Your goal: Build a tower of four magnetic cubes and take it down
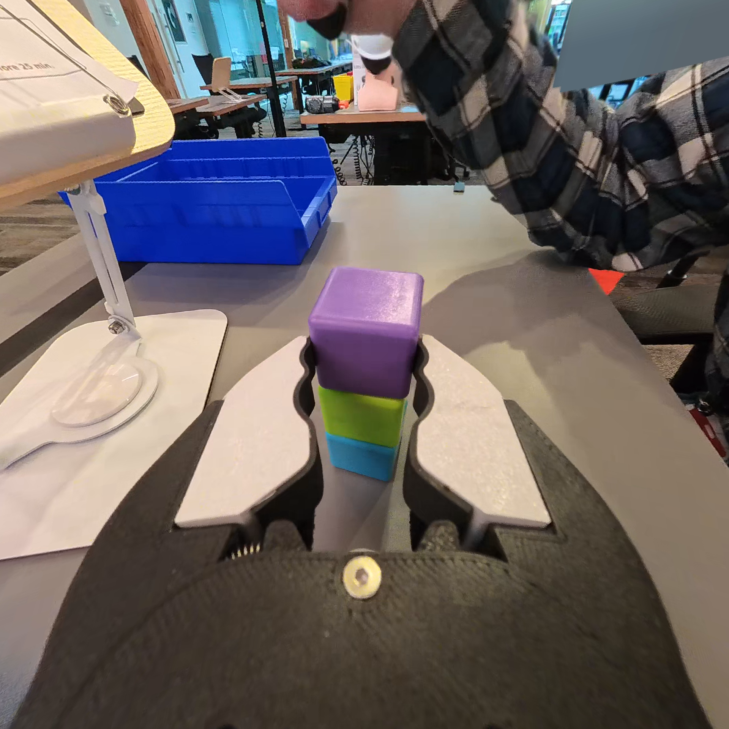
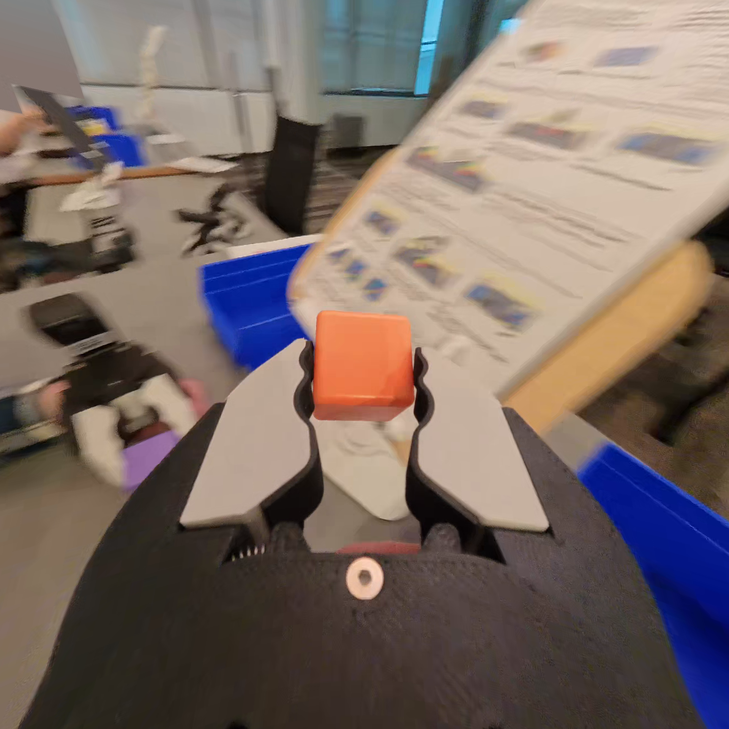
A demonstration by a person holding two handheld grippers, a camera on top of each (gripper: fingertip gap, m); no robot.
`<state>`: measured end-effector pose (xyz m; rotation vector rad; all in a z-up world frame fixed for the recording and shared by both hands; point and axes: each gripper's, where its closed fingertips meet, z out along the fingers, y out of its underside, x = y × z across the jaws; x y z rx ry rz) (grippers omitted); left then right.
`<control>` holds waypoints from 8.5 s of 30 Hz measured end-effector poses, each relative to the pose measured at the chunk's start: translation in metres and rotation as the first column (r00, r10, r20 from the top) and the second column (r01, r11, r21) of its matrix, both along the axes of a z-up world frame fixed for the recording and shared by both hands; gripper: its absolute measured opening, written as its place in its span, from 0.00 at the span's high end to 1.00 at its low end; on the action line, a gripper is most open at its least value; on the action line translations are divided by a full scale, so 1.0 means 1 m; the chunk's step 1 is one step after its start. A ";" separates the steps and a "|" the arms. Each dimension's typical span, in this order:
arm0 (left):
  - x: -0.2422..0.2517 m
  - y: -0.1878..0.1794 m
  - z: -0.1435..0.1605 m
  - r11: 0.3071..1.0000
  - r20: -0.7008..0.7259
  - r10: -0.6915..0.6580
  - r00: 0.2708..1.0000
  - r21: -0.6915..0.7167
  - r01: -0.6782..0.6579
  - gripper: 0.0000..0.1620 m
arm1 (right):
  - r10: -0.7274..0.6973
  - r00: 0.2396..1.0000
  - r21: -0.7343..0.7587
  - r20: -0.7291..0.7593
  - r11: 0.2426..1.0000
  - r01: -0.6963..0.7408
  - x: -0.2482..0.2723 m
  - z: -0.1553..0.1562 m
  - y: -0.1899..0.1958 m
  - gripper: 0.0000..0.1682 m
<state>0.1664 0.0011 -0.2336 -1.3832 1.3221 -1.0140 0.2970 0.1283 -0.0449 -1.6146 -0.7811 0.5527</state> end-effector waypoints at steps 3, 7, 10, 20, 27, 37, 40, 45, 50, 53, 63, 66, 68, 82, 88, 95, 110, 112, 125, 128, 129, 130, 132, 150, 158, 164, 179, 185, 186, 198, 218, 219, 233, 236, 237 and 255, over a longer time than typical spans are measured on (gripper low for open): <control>0.001 0.000 0.000 1.000 -0.002 -0.003 1.000 0.002 0.003 0.71 | -0.266 0.964 -0.024 0.005 0.964 0.266 0.073 -0.013 0.054 0.71; 0.001 -0.001 0.000 1.000 -0.002 -0.006 1.000 0.004 0.006 0.71 | -0.430 0.900 -0.154 0.072 0.886 0.436 0.129 -0.072 0.111 0.71; 0.001 -0.001 0.000 1.000 -0.004 -0.009 1.000 0.005 0.009 0.71 | -0.457 0.879 -0.243 0.135 0.845 0.476 0.141 -0.118 0.137 0.71; 0.001 -0.002 0.000 1.000 -0.004 -0.018 1.000 0.001 0.018 0.71 | -0.435 0.818 -0.336 0.377 0.758 0.558 0.146 -0.201 0.185 0.71; 0.002 -0.003 0.000 1.000 -0.008 -0.022 1.000 0.007 0.022 0.71 | -0.426 0.769 -0.332 0.476 0.723 0.606 0.156 -0.230 0.196 0.71; 0.002 -0.003 0.000 1.000 -0.008 -0.024 1.000 0.006 0.024 0.71 | -0.405 0.735 -0.365 0.543 0.675 0.642 0.170 -0.263 0.198 0.71; 0.002 -0.003 0.000 1.000 -0.011 -0.023 1.000 0.009 0.023 0.71 | -0.433 0.735 -0.355 0.521 0.674 0.648 0.174 -0.254 0.195 0.64; 0.003 -0.004 0.000 1.000 -0.015 -0.025 1.000 0.013 0.025 0.71 | -0.481 0.745 -0.295 0.462 0.708 0.641 0.179 -0.220 0.178 0.64; 0.003 -0.004 0.000 1.000 -0.013 -0.026 1.000 0.010 0.026 0.71 | -0.505 0.777 -0.153 0.375 0.793 0.589 0.164 -0.152 0.137 0.68; 0.003 -0.004 0.000 0.999 -0.011 -0.030 0.999 0.014 0.031 0.71 | -0.503 0.789 -0.030 0.354 0.837 0.547 0.152 -0.108 0.102 0.74; 0.000 -0.007 0.008 0.999 0.016 -0.038 0.999 0.015 0.038 0.64 | -0.433 0.823 0.138 0.368 0.901 0.412 0.105 -0.044 0.038 0.74; -0.007 -0.008 0.007 0.999 -0.001 -0.052 0.999 0.012 0.052 0.63 | -0.399 0.838 0.138 0.373 0.917 0.375 0.093 -0.042 0.030 0.74; -0.007 -0.008 0.004 0.999 -0.021 -0.052 0.998 0.006 0.053 0.62 | -0.376 0.846 0.141 0.377 0.926 0.349 0.085 -0.041 0.026 0.74; 0.001 0.000 -0.042 0.999 -0.202 -0.030 0.979 0.005 0.032 0.71 | -0.018 0.886 0.067 0.463 0.998 -0.015 -0.007 -0.060 -0.028 0.73; 0.004 -0.001 -0.042 0.999 -0.204 -0.040 0.978 0.001 0.042 0.71 | 0.336 0.813 -0.114 0.475 0.940 -0.322 -0.078 -0.103 -0.080 0.69; 0.005 -0.001 -0.042 0.999 -0.204 -0.039 0.978 -0.001 0.039 0.71 | 0.507 0.687 -0.259 0.520 0.860 -0.439 -0.120 -0.153 -0.112 0.61; 0.006 0.000 -0.042 0.999 -0.205 -0.040 0.978 0.003 0.041 0.71 | 0.621 0.614 -0.395 0.487 0.784 -0.480 -0.146 -0.189 -0.131 0.70; 0.006 0.000 -0.042 0.999 -0.206 -0.039 0.978 0.000 0.040 0.71 | 0.626 0.613 -0.401 0.481 0.779 -0.482 -0.145 -0.189 -0.130 0.70; 0.006 0.002 -0.041 1.000 -0.210 -0.027 0.977 0.008 0.030 0.71 | 0.603 0.749 -0.349 0.275 0.788 -0.507 -0.141 -0.140 -0.113 0.71; 0.006 0.002 -0.041 1.000 -0.210 -0.027 0.977 0.006 0.028 0.71 | 0.519 0.813 -0.274 0.265 0.848 -0.453 -0.125 -0.116 -0.095 0.71; 0.006 0.002 -0.041 1.000 -0.210 -0.026 0.977 0.007 0.028 0.71 | 0.481 0.837 -0.245 0.259 0.871 -0.425 -0.116 -0.107 -0.086 0.71; 0.006 0.002 -0.041 1.000 -0.210 -0.025 0.977 0.010 0.028 0.71 | 0.439 0.863 -0.214 0.251 0.895 -0.393 -0.107 -0.096 -0.078 0.71; 0.007 0.001 -0.041 1.000 -0.211 -0.026 0.977 0.012 0.029 0.71 | 0.347 0.912 -0.152 0.220 0.935 -0.319 -0.085 -0.075 -0.059 0.71; 0.006 0.000 -0.041 0.999 -0.204 -0.029 0.979 0.011 0.032 0.71 | -0.520 0.830 -0.011 0.204 0.846 0.533 0.154 -0.085 0.099 0.70; 0.006 0.000 -0.041 0.999 -0.204 -0.031 0.978 0.010 0.034 0.71 | -0.624 0.715 -0.134 0.316 0.717 0.684 0.217 -0.168 0.133 0.71; 0.006 -0.001 -0.040 0.999 -0.204 -0.032 0.978 0.013 0.035 0.71 | -0.582 0.671 -0.201 0.459 0.668 0.717 0.229 -0.215 0.134 0.70; 0.006 -0.002 -0.040 0.999 -0.203 -0.037 0.978 0.011 0.040 0.71 | -0.533 0.597 -0.233 0.599 0.598 0.767 0.252 -0.263 0.137 0.70; 0.006 -0.002 -0.040 0.999 -0.203 -0.038 0.978 0.009 0.041 0.71 | -0.559 0.575 -0.191 0.598 0.597 0.779 0.255 -0.255 0.141 0.64; 0.006 -0.002 -0.040 0.999 -0.203 -0.038 0.978 0.009 0.041 0.71 | -0.564 0.571 -0.182 0.596 0.598 0.780 0.256 -0.251 0.141 0.64; 0.006 -0.002 -0.040 0.999 -0.203 -0.035 0.979 0.015 0.039 0.71 | -0.563 0.710 0.033 0.423 0.793 0.608 0.189 -0.091 0.097 0.76; 0.004 -0.005 -0.052 0.999 -0.271 -0.050 0.961 -0.009 0.050 0.64 | 0.130 0.884 -0.027 0.449 0.991 -0.132 -0.011 -0.054 -0.037 0.84; 0.004 -0.006 -0.056 0.999 -0.295 -0.050 0.954 -0.006 0.051 0.64 | 0.162 0.873 -0.041 0.459 0.986 -0.162 -0.021 -0.059 -0.042 0.84; 0.007 -0.005 -0.076 0.999 -0.420 -0.034 0.907 0.003 0.039 0.70 | 0.511 0.621 -0.326 0.594 0.859 -0.395 -0.107 -0.163 -0.103 0.79; 0.007 -0.004 -0.076 0.999 -0.422 -0.036 0.906 -0.002 0.039 0.70 | 0.541 0.586 -0.359 0.603 0.840 -0.407 -0.112 -0.176 -0.109 0.77; 0.007 -0.004 -0.076 0.999 -0.422 -0.037 0.906 -0.002 0.040 0.70 | 0.546 0.582 -0.362 0.603 0.837 -0.410 -0.113 -0.177 -0.110 0.77; 0.013 -0.007 -0.077 0.998 -0.430 -0.053 0.901 0.004 0.061 0.70 | 0.606 0.526 -0.408 0.596 0.794 -0.451 -0.123 -0.191 -0.128 0.73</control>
